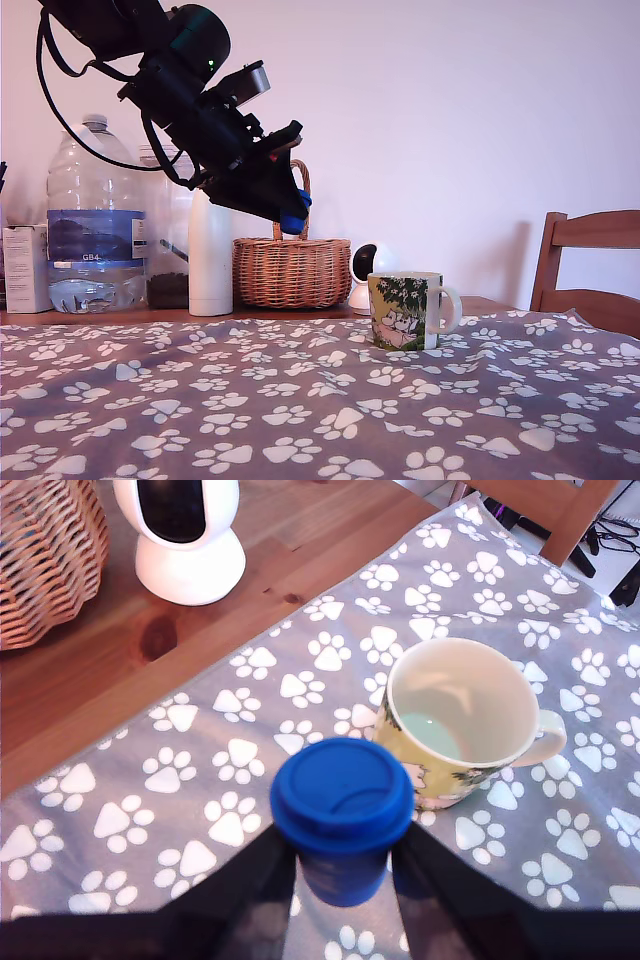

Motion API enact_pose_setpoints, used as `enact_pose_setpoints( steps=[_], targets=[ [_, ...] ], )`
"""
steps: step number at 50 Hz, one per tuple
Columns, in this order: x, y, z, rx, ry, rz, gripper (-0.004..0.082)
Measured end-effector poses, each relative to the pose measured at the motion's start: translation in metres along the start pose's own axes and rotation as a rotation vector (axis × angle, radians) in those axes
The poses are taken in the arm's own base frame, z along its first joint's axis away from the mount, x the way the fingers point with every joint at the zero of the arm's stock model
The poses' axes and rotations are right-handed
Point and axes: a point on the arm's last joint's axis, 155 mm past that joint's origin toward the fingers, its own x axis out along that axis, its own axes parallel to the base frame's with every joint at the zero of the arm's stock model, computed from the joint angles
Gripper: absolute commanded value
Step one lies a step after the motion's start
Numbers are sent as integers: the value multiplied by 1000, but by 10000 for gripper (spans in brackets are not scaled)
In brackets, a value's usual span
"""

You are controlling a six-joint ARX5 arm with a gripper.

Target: Pick up the coffee capsules from the table one by one and drop them inside the nearest coffee cup

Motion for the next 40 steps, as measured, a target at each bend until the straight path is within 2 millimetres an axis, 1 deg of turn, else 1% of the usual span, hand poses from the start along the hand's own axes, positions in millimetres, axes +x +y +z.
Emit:
enact_pose_setpoints(
  steps=[25,34,40],
  targets=[
    [0,1,11,12,-44,7,211],
    [-2,-9,18,29,-64,-4,211],
    [-10,-21,30,50,-93,-15,210]
  ],
)
